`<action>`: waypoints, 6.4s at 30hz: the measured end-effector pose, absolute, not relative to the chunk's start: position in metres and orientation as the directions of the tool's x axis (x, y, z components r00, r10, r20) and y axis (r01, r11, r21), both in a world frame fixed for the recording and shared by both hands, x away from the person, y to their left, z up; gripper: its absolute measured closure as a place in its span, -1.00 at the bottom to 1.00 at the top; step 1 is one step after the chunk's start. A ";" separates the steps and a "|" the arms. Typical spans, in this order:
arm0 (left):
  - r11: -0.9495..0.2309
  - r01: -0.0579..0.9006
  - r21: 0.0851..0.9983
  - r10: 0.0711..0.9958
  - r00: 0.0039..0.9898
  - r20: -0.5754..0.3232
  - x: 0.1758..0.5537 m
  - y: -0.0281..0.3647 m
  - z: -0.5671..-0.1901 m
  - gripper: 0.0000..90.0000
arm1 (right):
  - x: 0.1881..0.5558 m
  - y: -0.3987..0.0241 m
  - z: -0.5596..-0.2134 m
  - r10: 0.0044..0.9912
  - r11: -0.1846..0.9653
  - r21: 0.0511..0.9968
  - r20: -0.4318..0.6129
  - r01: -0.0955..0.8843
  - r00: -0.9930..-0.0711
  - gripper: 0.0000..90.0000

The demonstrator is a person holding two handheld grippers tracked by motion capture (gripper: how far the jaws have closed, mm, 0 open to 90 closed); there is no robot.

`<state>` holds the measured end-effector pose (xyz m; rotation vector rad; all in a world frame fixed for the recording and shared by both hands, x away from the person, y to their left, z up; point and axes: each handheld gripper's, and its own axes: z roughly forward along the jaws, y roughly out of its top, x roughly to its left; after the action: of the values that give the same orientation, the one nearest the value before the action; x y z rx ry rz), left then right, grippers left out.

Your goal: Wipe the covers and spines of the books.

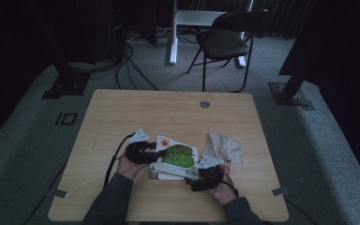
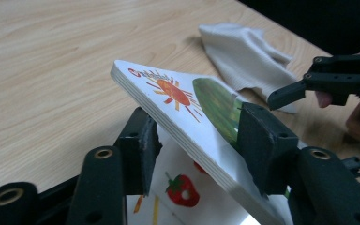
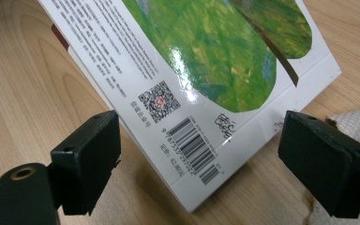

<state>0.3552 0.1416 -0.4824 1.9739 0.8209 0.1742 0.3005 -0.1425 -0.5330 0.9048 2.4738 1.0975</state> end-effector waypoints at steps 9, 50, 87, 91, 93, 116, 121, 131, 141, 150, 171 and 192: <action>-0.325 0.450 0.832 0.597 0.780 -0.188 0.351 0.147 -0.479 0.20 | 0.300 -0.152 -0.525 0.642 0.481 0.760 0.035 0.437 -0.766 -0.72; -0.367 0.403 0.839 0.541 0.826 -0.159 0.338 0.167 -0.490 0.45 | 0.310 -0.158 -0.496 0.634 0.347 0.851 0.098 0.395 -0.767 -0.46; -0.268 0.347 0.899 0.616 0.779 -0.116 0.317 0.174 -0.493 0.12 | 0.299 -0.160 -0.480 0.590 0.324 0.883 0.094 0.341 -0.802 -0.24; -0.265 0.332 0.905 0.611 0.784 -0.108 0.314 0.176 -0.492 0.12 | 0.298 -0.161 -0.480 0.582 0.326 0.884 0.092 0.335 -0.808 -0.20; -0.256 0.324 0.911 0.615 0.781 -0.105 0.311 0.177 -0.492 0.11 | 0.297 -0.161 -0.480 0.576 0.324 0.885 0.095 0.334 -0.812 -0.16; -0.232 0.258 0.938 0.594 0.801 -0.073 0.309 0.178 -0.486 -0.16 | 0.290 -0.157 -0.476 0.516 0.342 0.896 0.073 0.283 -0.854 0.09; -0.258 0.252 0.933 0.567 0.821 -0.065 0.314 0.172 -0.487 -0.23 | 0.290 -0.157 -0.477 0.511 0.344 0.896 0.074 0.283 -0.856 0.09; -0.284 0.271 0.920 0.531 0.843 -0.084 0.323 0.161 -0.490 -0.30 | 0.290 -0.157 -0.478 0.505 0.352 0.893 0.072 0.282 -0.860 0.07; -0.269 0.316 0.910 0.485 0.861 -0.156 0.324 0.162 -0.493 -0.26 | 0.291 -0.161 -0.481 0.522 0.350 0.889 0.075 0.294 -0.850 0.02; -0.298 0.299 0.906 0.499 0.859 -0.119 0.318 0.163 -0.492 -0.03 | 0.292 -0.168 -0.485 0.559 0.357 0.879 0.069 0.315 -0.826 -0.08; -0.340 0.245 0.908 0.404 0.910 -0.095 0.300 0.162 -0.493 0.59 | 0.300 -0.182 -0.493 0.652 0.336 0.857 0.089 0.392 -0.753 -0.10; -0.353 0.231 0.907 0.388 0.918 -0.082 0.300 0.144 -0.498 0.56 | 0.302 -0.183 -0.496 0.661 0.335 0.848 0.099 0.410 -0.744 -0.06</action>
<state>0.2999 0.1435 -0.4983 1.9505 0.4495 0.1745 0.3017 -0.1834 -0.4956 0.9633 2.3381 1.3677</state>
